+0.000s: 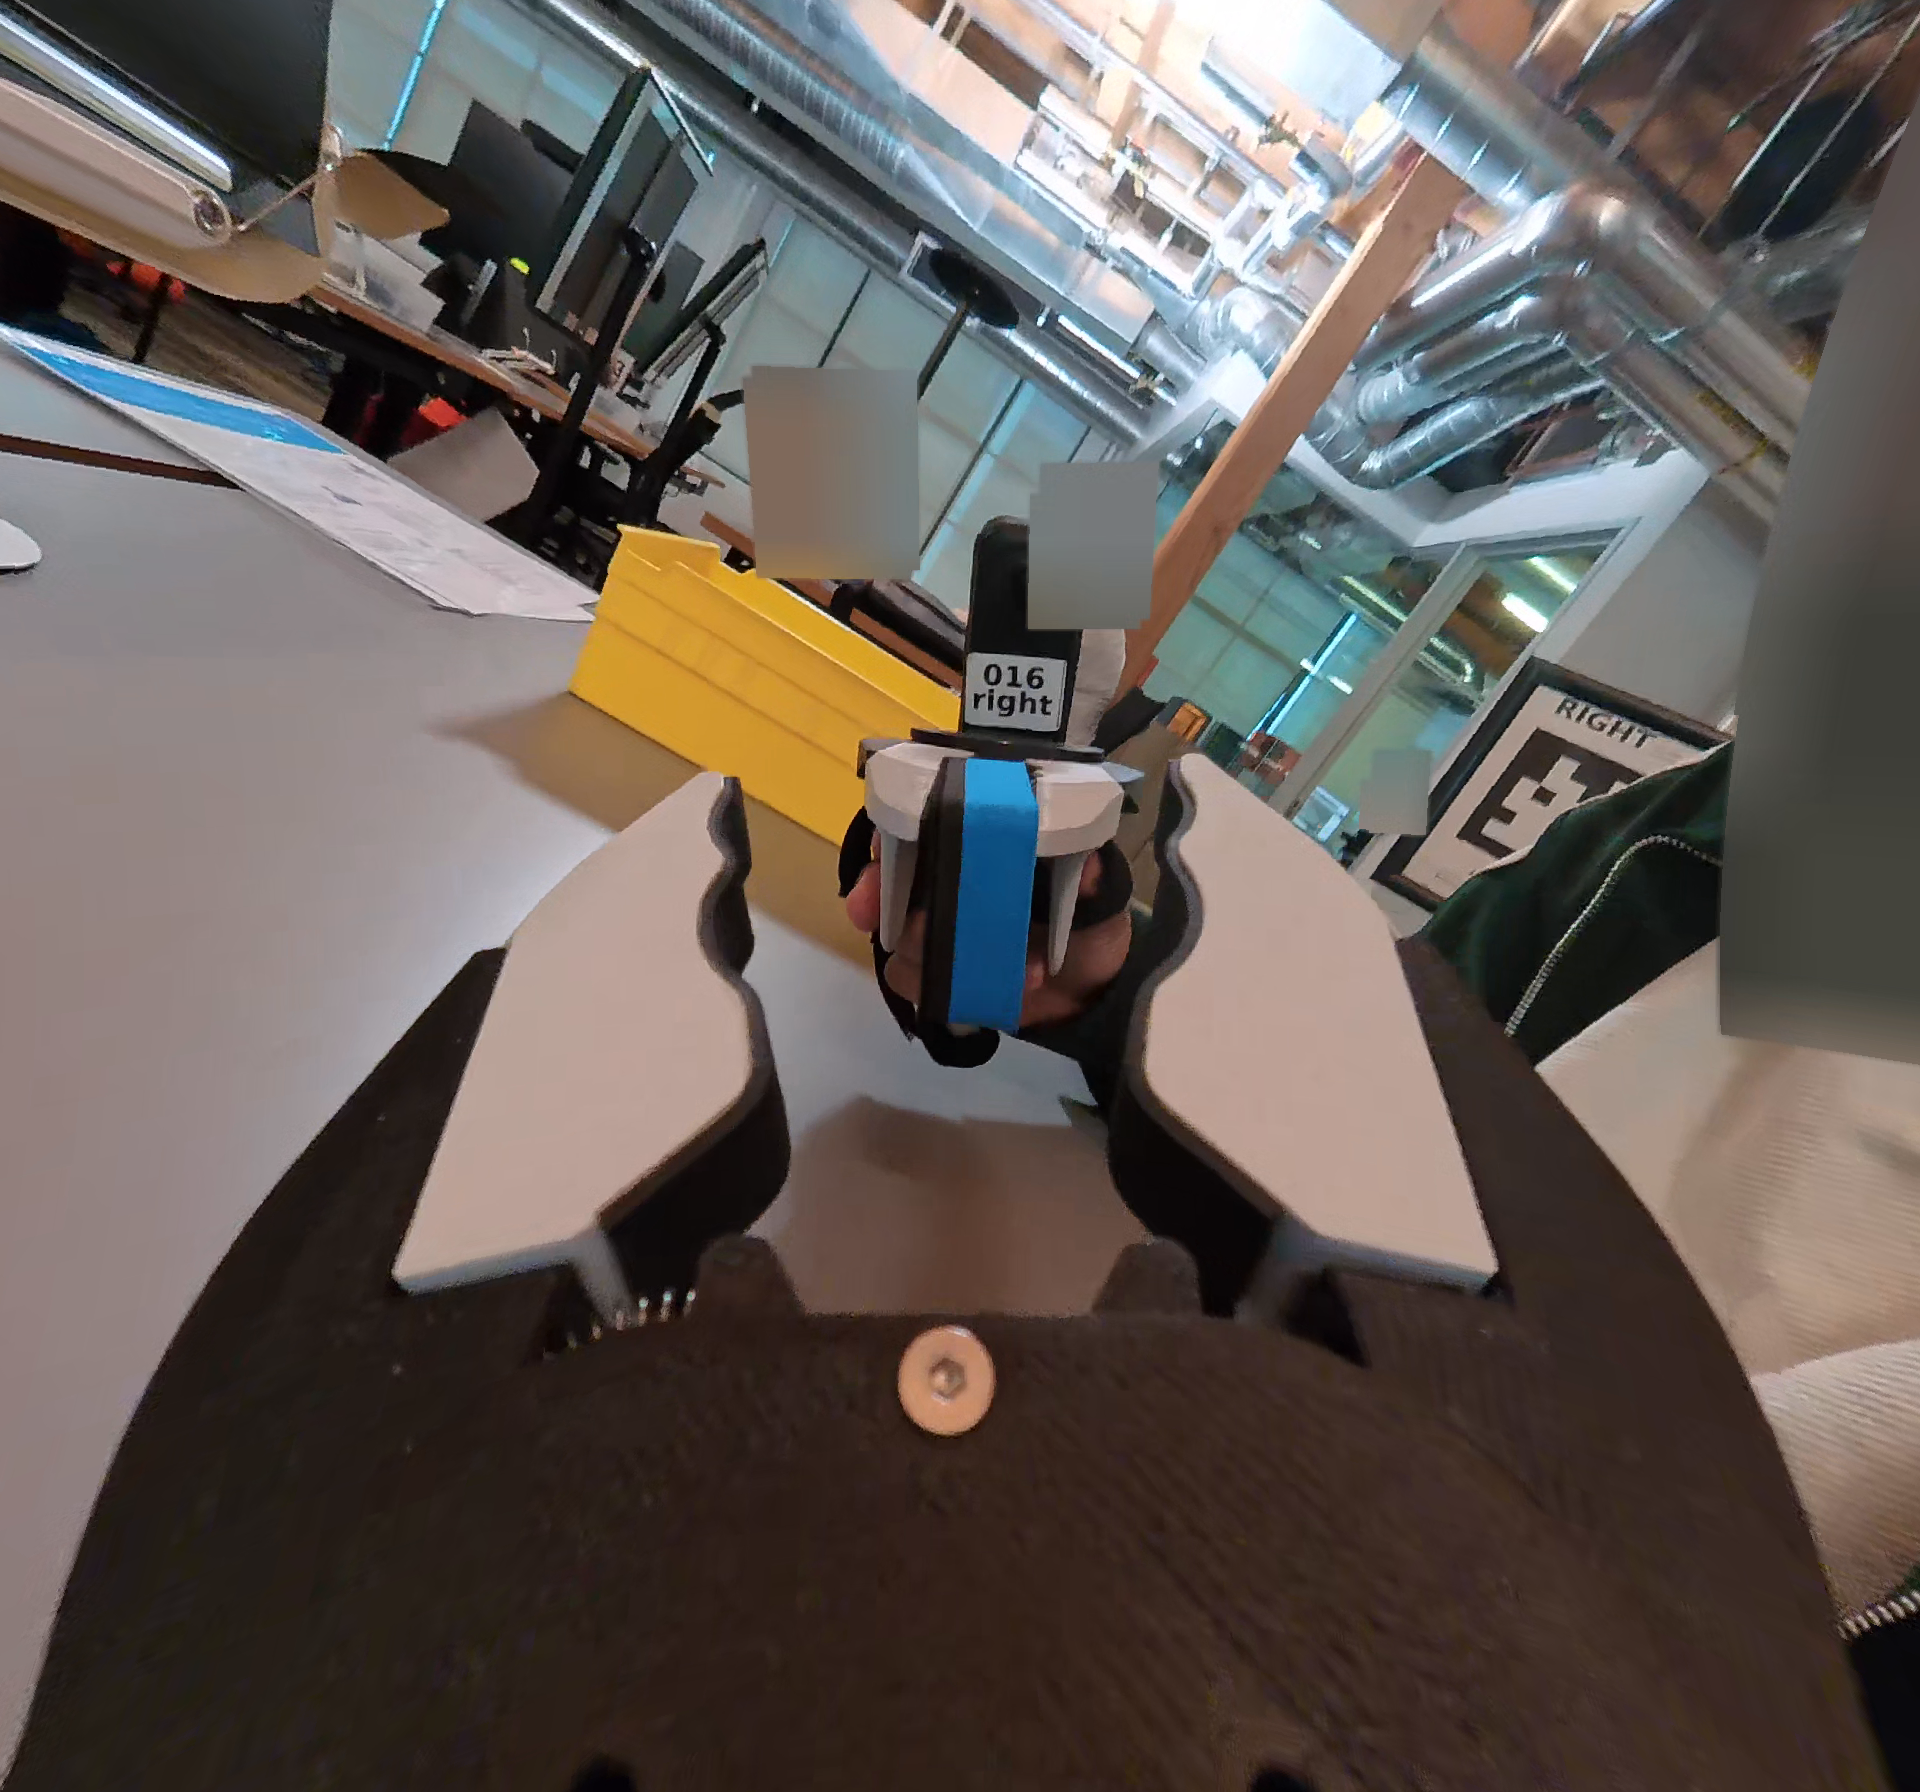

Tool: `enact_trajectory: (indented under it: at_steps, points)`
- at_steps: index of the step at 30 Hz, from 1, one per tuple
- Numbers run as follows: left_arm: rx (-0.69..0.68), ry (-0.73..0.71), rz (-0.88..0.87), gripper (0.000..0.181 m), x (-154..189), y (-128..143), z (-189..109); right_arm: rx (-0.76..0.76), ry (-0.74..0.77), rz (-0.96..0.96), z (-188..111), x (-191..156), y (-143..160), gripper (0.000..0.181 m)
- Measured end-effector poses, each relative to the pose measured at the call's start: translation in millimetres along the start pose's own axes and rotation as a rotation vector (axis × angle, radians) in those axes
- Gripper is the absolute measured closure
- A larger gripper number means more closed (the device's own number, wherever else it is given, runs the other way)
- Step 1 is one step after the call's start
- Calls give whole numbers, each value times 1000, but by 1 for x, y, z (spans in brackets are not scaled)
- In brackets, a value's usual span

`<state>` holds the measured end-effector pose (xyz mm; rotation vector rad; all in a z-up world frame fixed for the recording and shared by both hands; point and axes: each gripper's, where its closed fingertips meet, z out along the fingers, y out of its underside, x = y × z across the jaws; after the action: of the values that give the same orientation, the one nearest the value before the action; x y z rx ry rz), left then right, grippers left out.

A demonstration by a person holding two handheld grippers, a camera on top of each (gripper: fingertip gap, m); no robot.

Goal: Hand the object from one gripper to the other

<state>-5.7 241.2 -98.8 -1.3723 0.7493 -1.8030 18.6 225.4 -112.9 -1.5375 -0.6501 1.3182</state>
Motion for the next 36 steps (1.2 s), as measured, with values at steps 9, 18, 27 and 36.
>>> enact_trajectory:
  at_steps: [9,18,27,36]
  points:
    - [-167,-7,51,142,4,27,10,-25,6,-15,3,-1,5,158]
    - [-161,-28,95,158,5,22,7,175,250,-165,-6,27,-23,64]
    - [-98,-40,73,158,1,9,-1,46,202,-97,6,27,1,60]
    - [-112,-37,85,158,2,11,1,-51,2,-17,18,-3,18,131]
